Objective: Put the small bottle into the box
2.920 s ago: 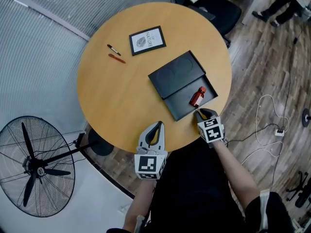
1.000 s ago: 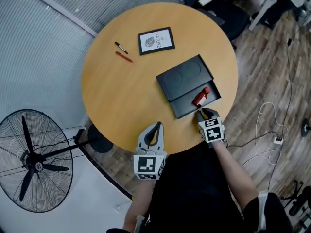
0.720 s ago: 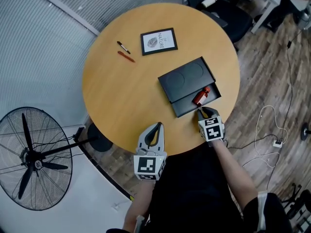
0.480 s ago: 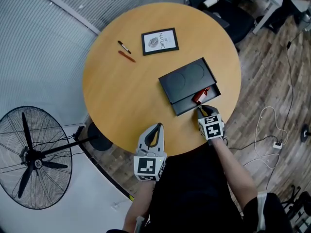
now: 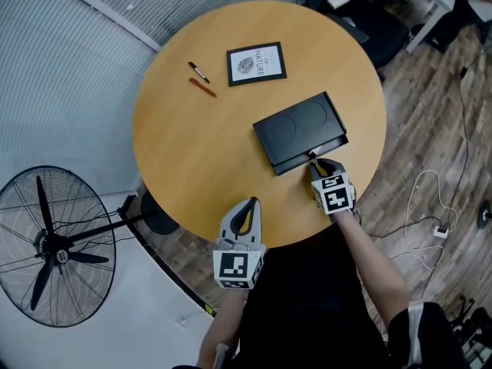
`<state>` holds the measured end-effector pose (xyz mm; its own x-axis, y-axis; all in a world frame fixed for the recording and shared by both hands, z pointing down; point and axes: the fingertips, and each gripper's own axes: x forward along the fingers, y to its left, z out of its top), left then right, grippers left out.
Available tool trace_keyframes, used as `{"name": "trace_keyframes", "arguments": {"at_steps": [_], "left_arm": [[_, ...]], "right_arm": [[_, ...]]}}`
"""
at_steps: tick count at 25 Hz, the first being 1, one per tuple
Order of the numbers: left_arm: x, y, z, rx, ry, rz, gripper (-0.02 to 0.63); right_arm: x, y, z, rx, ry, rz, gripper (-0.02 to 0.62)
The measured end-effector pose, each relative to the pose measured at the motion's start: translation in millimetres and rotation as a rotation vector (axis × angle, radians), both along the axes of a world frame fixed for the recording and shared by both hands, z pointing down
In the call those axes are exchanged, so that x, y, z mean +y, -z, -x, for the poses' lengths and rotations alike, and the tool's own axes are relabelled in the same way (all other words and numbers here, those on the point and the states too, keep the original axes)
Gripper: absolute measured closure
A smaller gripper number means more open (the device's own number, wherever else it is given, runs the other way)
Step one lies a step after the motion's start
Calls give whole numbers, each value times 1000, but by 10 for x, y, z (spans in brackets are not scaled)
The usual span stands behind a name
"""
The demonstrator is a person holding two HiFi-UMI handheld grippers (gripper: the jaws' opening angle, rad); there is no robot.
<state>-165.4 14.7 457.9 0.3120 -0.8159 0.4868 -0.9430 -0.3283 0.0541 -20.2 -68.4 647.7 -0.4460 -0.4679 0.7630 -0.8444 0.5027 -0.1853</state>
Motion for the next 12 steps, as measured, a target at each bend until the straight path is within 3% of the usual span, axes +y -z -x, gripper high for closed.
{"name": "trace_keyframes", "arguments": {"at_steps": [12], "left_arm": [[-61, -36, -11, 2, 34, 14, 607]], "right_arm": [[-207, 25, 120, -21, 38, 0, 512]]}}
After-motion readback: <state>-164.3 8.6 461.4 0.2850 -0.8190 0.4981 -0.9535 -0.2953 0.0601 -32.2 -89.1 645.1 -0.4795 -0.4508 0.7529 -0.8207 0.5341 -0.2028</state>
